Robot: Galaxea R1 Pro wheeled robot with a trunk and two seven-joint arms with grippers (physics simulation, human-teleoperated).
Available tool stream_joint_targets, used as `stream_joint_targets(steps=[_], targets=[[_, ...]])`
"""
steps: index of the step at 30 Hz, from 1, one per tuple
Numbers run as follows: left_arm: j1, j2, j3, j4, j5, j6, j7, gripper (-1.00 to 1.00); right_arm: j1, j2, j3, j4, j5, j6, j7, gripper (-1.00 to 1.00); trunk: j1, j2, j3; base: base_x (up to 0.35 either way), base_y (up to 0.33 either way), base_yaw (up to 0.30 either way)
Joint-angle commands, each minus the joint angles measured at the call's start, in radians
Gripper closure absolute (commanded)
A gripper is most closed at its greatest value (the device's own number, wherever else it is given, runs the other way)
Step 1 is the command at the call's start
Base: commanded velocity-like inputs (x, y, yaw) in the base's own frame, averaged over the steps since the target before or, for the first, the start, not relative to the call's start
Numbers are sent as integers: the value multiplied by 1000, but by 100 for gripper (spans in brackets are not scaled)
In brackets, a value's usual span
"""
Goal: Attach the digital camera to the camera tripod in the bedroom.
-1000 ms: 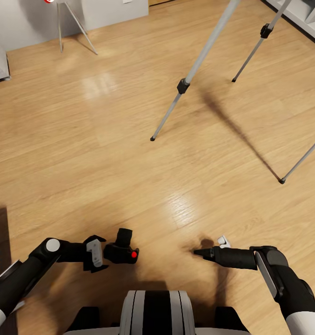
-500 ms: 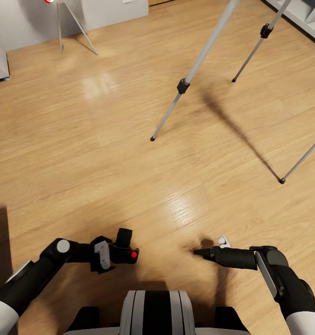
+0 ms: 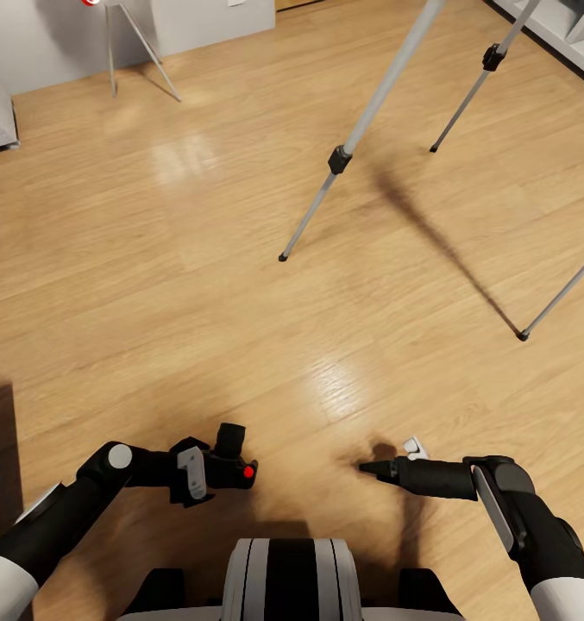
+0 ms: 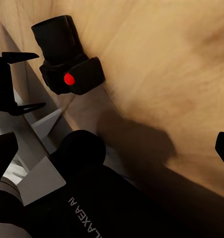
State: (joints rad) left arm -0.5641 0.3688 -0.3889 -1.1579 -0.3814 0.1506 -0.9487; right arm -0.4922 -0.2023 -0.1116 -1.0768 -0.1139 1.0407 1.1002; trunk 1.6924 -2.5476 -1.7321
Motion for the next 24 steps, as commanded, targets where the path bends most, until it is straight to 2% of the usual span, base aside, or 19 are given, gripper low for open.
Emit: stream_joint_targets(steps=[1, 5, 12, 24], targets=[[0, 0, -1, -2, 0, 10, -3, -100, 0, 0, 0, 0, -4, 6, -1, -100, 0, 0, -1, 0, 0, 0], [0, 0, -1, -2, 0, 10, -2, -100, 0, 0, 0, 0, -4, 6, -1, -100, 0, 0, -1, 0, 0, 0], [0, 1, -3, -1, -5, 10, 56, -100, 0, -1, 0, 0, -6, 6, 0, -100, 0, 0, -1, 0, 0, 0], [0, 0, -7, 48, -9, 10, 72, -100, 0, -2, 0, 0, -6, 6, -1, -100, 0, 0, -1, 0, 0, 0]])
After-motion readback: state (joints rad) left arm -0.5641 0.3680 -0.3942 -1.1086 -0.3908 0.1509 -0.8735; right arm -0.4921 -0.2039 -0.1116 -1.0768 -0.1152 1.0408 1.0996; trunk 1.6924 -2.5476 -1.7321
